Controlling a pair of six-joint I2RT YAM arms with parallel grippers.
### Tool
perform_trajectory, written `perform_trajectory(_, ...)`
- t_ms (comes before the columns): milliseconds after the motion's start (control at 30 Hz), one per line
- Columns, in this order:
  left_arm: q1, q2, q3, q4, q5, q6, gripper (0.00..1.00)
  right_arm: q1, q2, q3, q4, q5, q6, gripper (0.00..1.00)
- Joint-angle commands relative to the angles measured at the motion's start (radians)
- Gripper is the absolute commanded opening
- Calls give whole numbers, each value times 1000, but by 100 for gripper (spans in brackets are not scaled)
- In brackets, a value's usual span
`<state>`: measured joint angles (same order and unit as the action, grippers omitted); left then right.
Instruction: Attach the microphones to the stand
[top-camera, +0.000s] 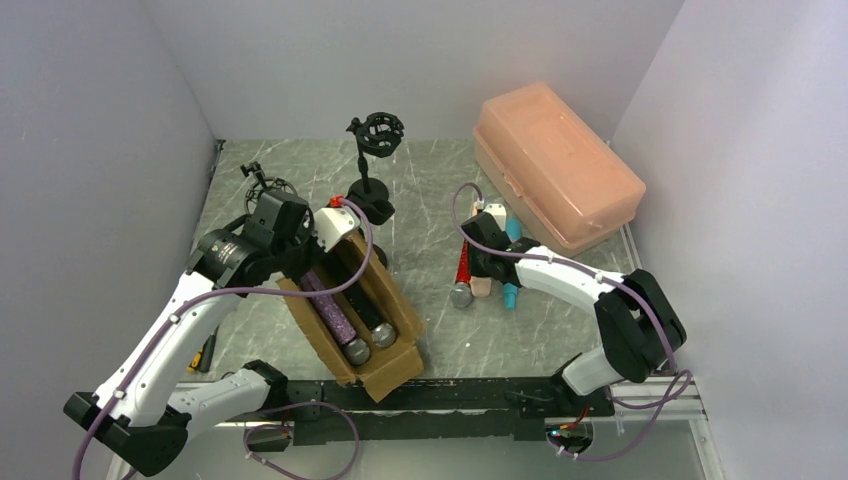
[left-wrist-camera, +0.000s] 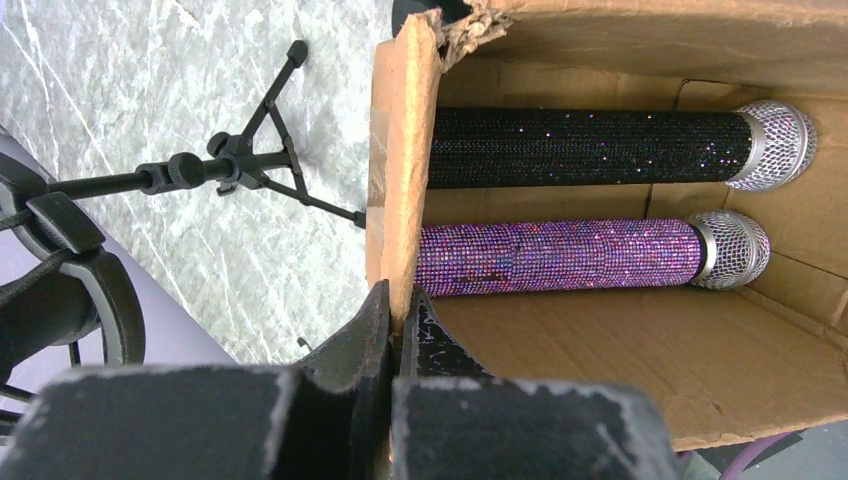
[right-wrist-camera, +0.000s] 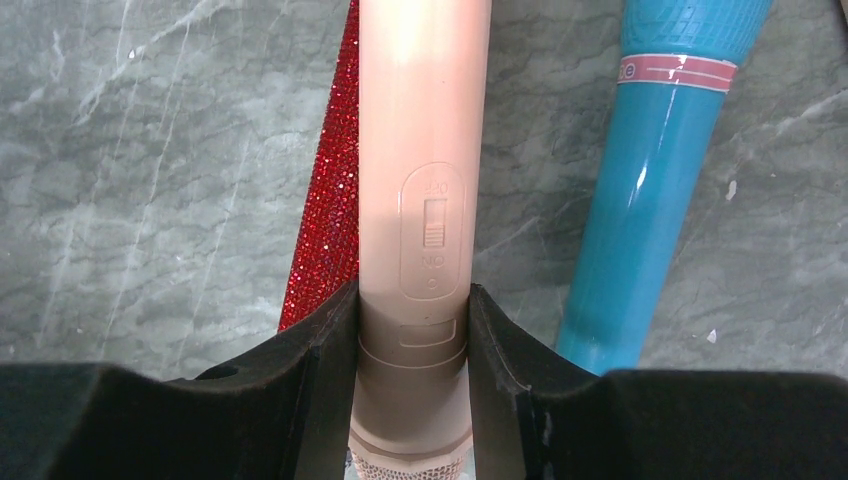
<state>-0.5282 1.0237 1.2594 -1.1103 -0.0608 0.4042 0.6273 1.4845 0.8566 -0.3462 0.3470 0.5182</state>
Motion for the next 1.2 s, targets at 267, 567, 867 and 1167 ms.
perform_trajectory(267, -5, -35, 47, 54, 44, -2, 0, -24, 10, 51, -39, 4, -76, 50)
perform_trajectory(567, -6, -46, 46, 54, 42, -8, 0, 25, -50, 136, -125, 50, -44, 60)
perform_trajectory(867, -6, -51, 44, 48, 31, -9, 0, 144, 40, 220, 52, -137, 44, 49)
perform_trajectory(1167, -6, -54, 56, 46, 21, 2, 0, 139, 215, 151, 213, -207, 124, 32)
